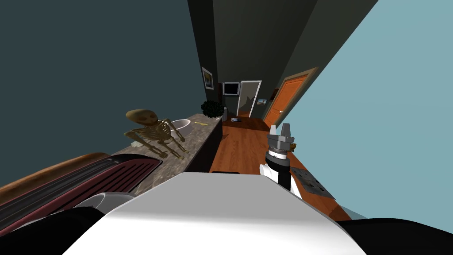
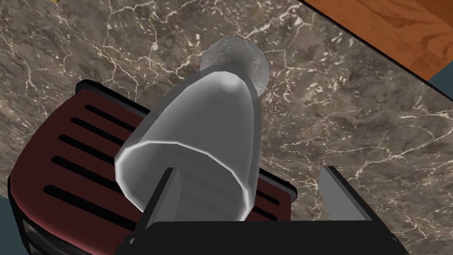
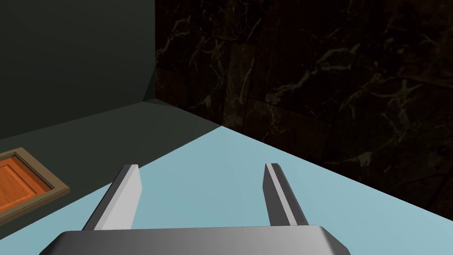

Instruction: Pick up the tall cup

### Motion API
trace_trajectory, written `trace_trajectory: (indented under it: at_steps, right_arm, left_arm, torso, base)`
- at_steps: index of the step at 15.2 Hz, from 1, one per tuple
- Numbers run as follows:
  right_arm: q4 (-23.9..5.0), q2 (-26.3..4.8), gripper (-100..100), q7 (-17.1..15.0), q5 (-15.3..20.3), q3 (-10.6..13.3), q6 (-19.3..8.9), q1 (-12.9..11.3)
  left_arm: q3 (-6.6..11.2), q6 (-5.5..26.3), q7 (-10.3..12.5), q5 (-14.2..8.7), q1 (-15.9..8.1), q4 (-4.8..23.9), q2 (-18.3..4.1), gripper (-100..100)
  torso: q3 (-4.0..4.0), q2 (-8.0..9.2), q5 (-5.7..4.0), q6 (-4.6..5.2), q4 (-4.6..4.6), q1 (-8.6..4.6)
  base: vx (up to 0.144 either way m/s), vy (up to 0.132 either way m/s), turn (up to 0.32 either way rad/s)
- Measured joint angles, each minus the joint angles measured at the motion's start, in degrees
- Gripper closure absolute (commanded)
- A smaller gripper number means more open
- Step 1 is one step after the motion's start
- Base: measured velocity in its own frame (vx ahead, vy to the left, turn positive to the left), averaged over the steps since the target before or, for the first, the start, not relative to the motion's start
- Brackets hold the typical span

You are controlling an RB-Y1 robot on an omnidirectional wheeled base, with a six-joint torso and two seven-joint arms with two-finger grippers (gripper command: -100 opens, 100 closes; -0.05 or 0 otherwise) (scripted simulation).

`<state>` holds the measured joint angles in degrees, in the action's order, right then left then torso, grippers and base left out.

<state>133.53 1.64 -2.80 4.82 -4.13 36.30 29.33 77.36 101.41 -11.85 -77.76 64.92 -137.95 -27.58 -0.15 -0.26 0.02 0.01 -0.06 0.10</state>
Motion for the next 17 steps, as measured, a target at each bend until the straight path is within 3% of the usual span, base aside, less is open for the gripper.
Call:
trace_trajectory:
  at_steps: [11, 17]
  right_arm:
    - [0.00, 0.00, 0, 0.00, 0.00, 0.00, 0.00, 0.00]
    - [0.00, 0.01, 0, 0.00, 0.00, 0.01, 0.00, -0.01]
  left_arm:
    - [3.11, 9.64, 0.26, -4.28, 2.47, 0.29, -0.48, -100]
    - [-1.31, 7.06, -0.88, 0.25, 1.40, 2.44, 0.04, -100]
  torso:
    - [0.07, 0.12, -0.01, -0.01, 0.03, -0.08]
    - [0.26, 0.44, -0.05, -0.01, 0.11, -0.29]
  base:
    - [0.040, 0.026, -0.035]
    - [-0.033, -0.026, -0.040]
